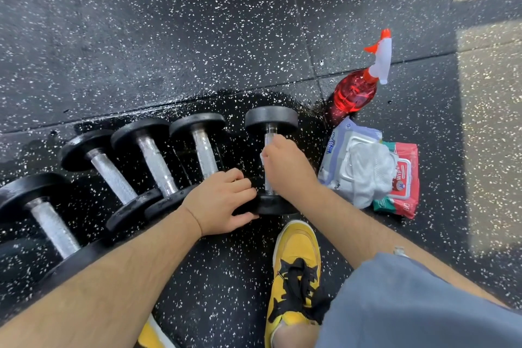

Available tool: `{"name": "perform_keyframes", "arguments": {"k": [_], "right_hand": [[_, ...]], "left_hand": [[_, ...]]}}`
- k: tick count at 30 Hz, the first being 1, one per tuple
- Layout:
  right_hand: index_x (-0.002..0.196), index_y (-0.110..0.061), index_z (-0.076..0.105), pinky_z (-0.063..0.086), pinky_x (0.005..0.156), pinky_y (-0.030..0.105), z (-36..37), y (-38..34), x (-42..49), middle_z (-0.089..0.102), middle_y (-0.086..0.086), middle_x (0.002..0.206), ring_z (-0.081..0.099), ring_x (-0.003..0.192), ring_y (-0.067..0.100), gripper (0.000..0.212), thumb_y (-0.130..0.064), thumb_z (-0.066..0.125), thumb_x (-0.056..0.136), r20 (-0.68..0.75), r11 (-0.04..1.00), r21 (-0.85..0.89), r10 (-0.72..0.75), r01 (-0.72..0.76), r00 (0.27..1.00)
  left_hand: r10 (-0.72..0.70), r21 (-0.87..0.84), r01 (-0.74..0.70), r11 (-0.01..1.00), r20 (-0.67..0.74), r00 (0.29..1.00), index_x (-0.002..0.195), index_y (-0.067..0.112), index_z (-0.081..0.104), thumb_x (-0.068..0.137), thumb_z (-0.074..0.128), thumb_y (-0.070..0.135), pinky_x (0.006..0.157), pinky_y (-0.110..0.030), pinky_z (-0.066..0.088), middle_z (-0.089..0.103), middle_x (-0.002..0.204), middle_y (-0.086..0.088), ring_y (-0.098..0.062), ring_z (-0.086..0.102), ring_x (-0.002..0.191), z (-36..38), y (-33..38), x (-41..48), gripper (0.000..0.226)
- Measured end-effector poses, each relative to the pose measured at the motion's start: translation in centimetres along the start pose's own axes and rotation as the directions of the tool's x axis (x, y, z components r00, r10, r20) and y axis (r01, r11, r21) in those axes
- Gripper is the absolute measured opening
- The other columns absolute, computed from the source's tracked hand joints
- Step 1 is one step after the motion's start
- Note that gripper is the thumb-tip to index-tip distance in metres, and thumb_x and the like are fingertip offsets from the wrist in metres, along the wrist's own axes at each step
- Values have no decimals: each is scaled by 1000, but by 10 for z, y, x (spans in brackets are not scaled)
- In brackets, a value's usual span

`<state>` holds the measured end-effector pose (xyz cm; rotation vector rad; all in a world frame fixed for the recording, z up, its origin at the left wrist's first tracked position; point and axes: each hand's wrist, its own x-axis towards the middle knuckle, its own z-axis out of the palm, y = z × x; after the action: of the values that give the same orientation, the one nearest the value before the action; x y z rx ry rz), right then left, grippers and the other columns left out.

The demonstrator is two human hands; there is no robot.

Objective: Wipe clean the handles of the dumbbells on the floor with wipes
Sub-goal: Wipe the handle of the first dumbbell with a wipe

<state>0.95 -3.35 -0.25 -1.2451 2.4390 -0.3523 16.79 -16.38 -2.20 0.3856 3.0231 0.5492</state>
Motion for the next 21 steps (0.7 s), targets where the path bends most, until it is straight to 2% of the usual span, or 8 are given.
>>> {"name": "perform_keyframes", "arguments": {"k": [3,5,8,11,13,15,18,21], "right_hand": [[75,-5,62,42,60,38,-6,4,19,57,16,84,56,73,33,12,6,64,79,-92,998,-70,-6,0,996],[85,-3,63,35,62,37,-4,-3,17,56,17,93,55,82,33,10,3,55,86,-34,992,-126,-16,12,999],[105,-2,62,33,64,33,1,-6,4,53,17,109,51,98,34,18,-3,47,95,116,977,-164,-122,140,986],[99,-6,63,35,68,32,-4,4,18,50,9,98,51,90,27,15,-4,50,93,79,975,-199,-83,97,993],[93,-11,61,32,70,30,-1,4,17,52,7,98,49,89,23,15,-6,47,91,77,977,-198,-61,76,995],[87,-12,60,38,69,30,5,-3,1,54,8,100,49,84,23,15,-7,46,90,102,982,-169,-66,83,993],[91,-8,69,52,70,37,-3,-5,-7,58,9,99,58,82,27,19,-6,50,93,47,999,7,41,-41,998],[89,-7,69,40,66,31,-7,-1,-3,57,10,97,58,82,29,16,-1,54,93,-50,994,66,88,-85,995]], "left_hand": [[0,5,0,1000,-10,1000,102,13,71,92,61,53,73,-41,54,63,91,4,-25,54,94,-1,0,2,42],[-1,1,1,1000,-11,1000,104,12,71,92,61,53,72,-42,54,64,91,3,-25,54,94,0,0,0,44],[8,8,-7,1000,-12,1000,104,12,72,92,60,53,71,-43,54,64,91,2,-25,55,94,1,0,-1,44],[-3,7,3,1000,-11,1000,104,12,71,93,60,53,73,-43,54,63,91,3,-25,55,94,0,-1,1,44],[-7,-1,7,1000,-5,1000,104,12,71,93,60,54,73,-43,54,63,92,3,-25,54,95,1,-1,0,44],[-3,3,3,1000,-9,1000,104,12,71,93,58,54,72,-43,54,63,91,3,-25,54,95,2,-1,-1,45],[-1,6,1,1000,-13,1000,102,13,71,94,57,54,71,-42,53,62,91,4,-25,54,95,0,-1,0,44],[-10,10,10,1000,-9,1000,102,14,70,93,57,54,71,-41,53,62,90,5,-24,54,95,1,-1,-1,44]]}}
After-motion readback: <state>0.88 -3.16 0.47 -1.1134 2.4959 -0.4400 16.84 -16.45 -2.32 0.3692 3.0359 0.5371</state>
